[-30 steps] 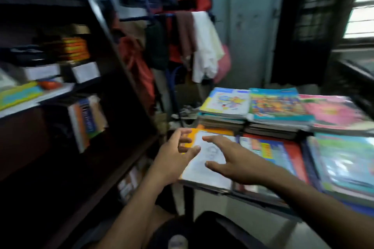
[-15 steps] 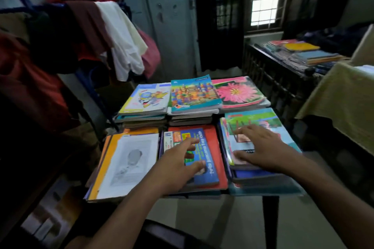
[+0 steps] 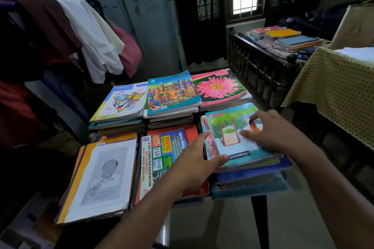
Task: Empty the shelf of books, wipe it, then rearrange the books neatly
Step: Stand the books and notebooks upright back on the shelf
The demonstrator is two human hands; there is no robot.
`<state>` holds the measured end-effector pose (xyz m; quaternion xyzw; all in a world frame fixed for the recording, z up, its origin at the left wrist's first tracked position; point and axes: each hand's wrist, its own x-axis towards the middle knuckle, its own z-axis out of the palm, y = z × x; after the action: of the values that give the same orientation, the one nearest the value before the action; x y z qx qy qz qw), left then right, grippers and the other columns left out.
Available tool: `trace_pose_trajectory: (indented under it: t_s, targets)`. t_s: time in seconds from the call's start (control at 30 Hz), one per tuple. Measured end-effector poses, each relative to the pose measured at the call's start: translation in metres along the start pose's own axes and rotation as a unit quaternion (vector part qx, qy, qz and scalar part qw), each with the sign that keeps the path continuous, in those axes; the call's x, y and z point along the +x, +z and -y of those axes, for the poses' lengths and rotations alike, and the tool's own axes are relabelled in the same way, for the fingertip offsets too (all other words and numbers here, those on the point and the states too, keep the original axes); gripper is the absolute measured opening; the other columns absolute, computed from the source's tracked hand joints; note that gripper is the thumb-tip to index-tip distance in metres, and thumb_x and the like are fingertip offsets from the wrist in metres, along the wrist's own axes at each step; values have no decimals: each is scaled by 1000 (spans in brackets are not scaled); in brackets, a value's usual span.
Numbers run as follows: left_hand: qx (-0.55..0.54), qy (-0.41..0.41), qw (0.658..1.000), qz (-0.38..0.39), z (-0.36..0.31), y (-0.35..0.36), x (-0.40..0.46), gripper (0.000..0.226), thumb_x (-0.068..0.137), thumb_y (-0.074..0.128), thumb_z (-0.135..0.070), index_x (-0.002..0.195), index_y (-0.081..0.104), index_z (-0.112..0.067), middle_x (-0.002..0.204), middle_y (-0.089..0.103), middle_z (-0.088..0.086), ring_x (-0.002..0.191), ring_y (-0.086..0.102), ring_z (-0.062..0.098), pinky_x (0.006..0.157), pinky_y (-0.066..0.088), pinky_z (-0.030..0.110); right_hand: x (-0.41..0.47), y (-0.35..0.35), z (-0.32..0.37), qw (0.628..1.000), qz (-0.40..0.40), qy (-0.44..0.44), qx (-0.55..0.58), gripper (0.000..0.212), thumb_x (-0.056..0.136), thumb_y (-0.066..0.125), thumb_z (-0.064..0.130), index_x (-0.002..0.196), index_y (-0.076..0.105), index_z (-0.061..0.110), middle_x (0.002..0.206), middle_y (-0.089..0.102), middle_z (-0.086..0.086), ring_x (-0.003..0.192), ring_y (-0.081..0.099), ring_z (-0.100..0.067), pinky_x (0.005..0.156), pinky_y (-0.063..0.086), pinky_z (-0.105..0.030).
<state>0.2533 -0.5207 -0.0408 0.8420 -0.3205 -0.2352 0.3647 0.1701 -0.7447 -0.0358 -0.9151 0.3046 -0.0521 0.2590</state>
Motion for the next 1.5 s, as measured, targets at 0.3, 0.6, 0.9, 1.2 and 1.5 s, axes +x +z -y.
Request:
trace_pose_trajectory:
  t_s: [0.3, 0.6, 0.9, 1.2, 1.5]
  targets:
    - [-103, -61, 992, -26, -2, 6, 0, 68, 89, 73, -49, 145, 35, -47, 113, 57, -35, 115, 57, 4, 94, 41, 29, -3, 3, 13, 1000, -3, -2, -3, 69, 88, 60, 67, 139, 46, 23, 141, 54, -8, 121, 55, -27, 90, 45, -38]
    - [-244, -134, 959, -50, 9, -8, 3, 71, 75, 85, -47, 134, 45, -42, 114, 73, -8, 104, 68, 16, 83, 51, 33, -5, 4, 14, 994, 11, -12, 112, 38, 85, 69, 60, 111, 60, 34, 112, 66, 2, 92, 62, -12, 73, 47, -33]
    - [-371, -158, 905, -136, 24, -16, -12, 39, 91, 75, -17, 121, 54, -32, 103, 78, 5, 85, 77, 27, 74, 63, 47, -13, 47, 49, 975, 43, -67, 208, 26, 85, 76, 46, 105, 63, 36, 108, 63, 5, 98, 63, -14, 85, 53, -34]
    - [-395, -48, 876, -272, 88, -115, -102, 42, 90, 71, -5, 126, 56, -21, 112, 76, 10, 97, 74, 34, 80, 61, 46, -34, 98, 162, 879, 138, -167, 425, 40, 86, 79, 20, 119, 56, 23, 117, 66, 12, 93, 69, -6, 65, 54, -17]
    - [-406, -55, 801, -437, 206, -200, -244, 70, 89, 71, -1, 139, 47, -43, 118, 74, 3, 101, 73, 31, 75, 61, 43, -89, 205, 335, 856, 207, -344, 326, 36, 86, 79, 21, 118, 64, 24, 96, 64, 3, 66, 62, 3, 67, 54, -22]
